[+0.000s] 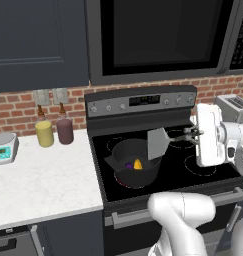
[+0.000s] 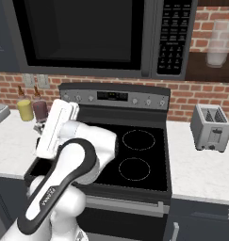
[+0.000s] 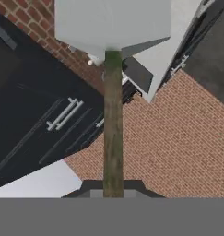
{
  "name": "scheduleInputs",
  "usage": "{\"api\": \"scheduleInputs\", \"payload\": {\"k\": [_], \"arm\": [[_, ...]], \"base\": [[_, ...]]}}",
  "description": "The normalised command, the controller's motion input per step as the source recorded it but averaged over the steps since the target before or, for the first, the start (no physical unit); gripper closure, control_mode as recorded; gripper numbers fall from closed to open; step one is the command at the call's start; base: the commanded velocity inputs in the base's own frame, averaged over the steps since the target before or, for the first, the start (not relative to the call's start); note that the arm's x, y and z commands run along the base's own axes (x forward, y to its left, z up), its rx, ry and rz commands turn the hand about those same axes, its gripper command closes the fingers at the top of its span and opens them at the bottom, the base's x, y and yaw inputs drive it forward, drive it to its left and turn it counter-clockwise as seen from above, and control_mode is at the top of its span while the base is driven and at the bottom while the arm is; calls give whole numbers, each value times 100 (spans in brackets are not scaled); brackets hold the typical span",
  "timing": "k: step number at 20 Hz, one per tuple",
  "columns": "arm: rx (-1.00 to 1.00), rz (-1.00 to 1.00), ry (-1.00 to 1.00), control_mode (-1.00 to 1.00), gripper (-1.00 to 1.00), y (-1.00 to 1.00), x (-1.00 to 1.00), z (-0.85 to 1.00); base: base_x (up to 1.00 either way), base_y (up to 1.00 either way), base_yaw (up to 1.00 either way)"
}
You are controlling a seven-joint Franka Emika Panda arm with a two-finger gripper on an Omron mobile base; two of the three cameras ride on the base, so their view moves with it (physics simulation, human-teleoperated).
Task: Put the eggplant and corn in the pot. Retrieve the spatula and lightly stir the vegetables in the pot.
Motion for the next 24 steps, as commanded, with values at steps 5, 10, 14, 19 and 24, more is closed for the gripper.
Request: {"api": "scheduleInputs", "payload": {"k": [5,10,14,19,24], "arm": [[31,-26,39,-100,100,7,53,-5],[10,-33,24,-100,100,0,60,0],[0,-36,23,-100,100,5,46,0],[0,-32,34,-100,100,24,47,-10],[0,-13,31,-100,100,18,61,-14]], "base": [[0,0,0],[0,0,0],[0,0,0],[0,0,0],[0,0,0]]}}
